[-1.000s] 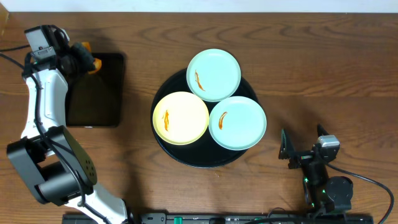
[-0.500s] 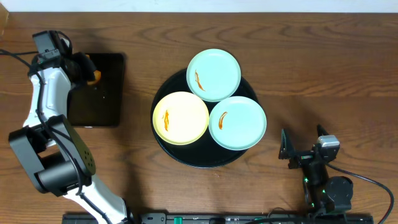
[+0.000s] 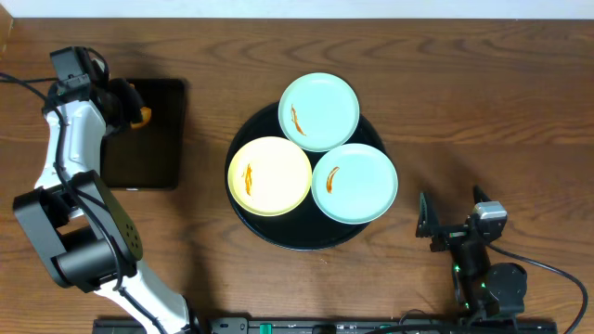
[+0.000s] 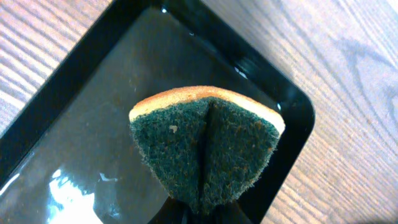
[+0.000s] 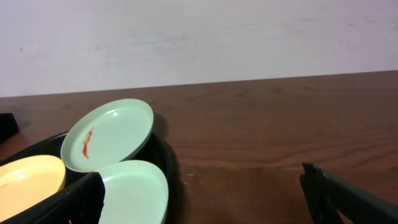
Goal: Clean dirty plates on tray and stack at the side
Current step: 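Lift the sponge with the left gripper off the black tray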
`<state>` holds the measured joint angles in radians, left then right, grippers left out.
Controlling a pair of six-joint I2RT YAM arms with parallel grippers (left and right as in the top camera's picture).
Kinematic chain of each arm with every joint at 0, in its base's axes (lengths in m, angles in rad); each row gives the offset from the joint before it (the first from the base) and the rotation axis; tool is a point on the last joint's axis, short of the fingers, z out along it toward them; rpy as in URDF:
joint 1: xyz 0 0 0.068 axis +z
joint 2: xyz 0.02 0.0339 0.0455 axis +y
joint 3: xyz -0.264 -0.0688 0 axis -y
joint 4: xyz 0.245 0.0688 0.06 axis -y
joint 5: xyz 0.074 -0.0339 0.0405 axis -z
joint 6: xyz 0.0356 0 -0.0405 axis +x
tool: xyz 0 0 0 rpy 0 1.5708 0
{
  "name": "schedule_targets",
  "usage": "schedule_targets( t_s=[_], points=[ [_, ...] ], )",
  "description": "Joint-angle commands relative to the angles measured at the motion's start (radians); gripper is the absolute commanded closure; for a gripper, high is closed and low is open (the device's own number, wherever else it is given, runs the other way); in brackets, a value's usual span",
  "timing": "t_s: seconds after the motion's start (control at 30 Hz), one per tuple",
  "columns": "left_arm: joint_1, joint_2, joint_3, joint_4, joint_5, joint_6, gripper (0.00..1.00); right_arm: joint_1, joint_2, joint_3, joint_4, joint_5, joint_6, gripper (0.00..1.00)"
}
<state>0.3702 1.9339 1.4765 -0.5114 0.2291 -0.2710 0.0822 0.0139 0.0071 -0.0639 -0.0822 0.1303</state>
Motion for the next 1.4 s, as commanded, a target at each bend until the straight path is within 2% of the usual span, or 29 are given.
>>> schedule_targets(
  t_s=[0.0,0.27,0.5,0.63,0.7,0.73,0.83,1.0,1.07,1.17,1.37],
  points=[
    [0.0,0.011,-0.001,-0.011,0.015,0.015,0.93,-0.006,0.0,-0.002,-0.004,-0.004,0.014,0.01],
    [0.041,-0.107,0.0,0.079,0.385,0.008,0.93,-0.006,0.0,-0.002,-0.004,-0.004,0.014,0.01],
    [0.087,-0.204,0.0,0.093,0.383,0.032,0.93,-0.006,0.0,-0.002,-0.004,-0.004,0.014,0.01],
    [0.082,-0.143,-0.005,0.064,0.275,0.061,0.93,-0.006,0.0,-0.002,-0.004,-0.004,0.014,0.01],
    [0.082,-0.059,-0.013,0.069,0.265,0.061,0.93,-0.006,0.0,-0.002,-0.004,-0.004,0.014,0.01],
    [0.086,0.016,-0.013,0.068,0.289,0.061,0.93,-0.006,0.0,-0.002,-0.004,-0.004,0.014,0.01],
    [0.11,0.067,-0.013,0.08,0.449,0.061,0.93,-0.006,0.0,-0.002,-0.004,-0.004,0.014,0.01],
    [0.164,0.027,-0.012,0.225,0.822,0.053,0.93,-0.006,0.0,-0.002,-0.004,-0.004,0.014,0.01],
    [0.189,-0.013,-0.012,0.302,0.913,-0.011,0.92,-0.006,0.0,-0.002,-0.004,-0.004,0.014,0.01],
    [0.217,-0.076,-0.012,0.356,0.911,-0.097,0.93,-0.006,0.0,-0.002,-0.004,-0.004,0.014,0.01],
    [0.231,-0.131,-0.012,0.364,0.906,-0.101,0.93,-0.006,0.0,-0.002,-0.004,-0.004,0.014,0.01]
  ],
)
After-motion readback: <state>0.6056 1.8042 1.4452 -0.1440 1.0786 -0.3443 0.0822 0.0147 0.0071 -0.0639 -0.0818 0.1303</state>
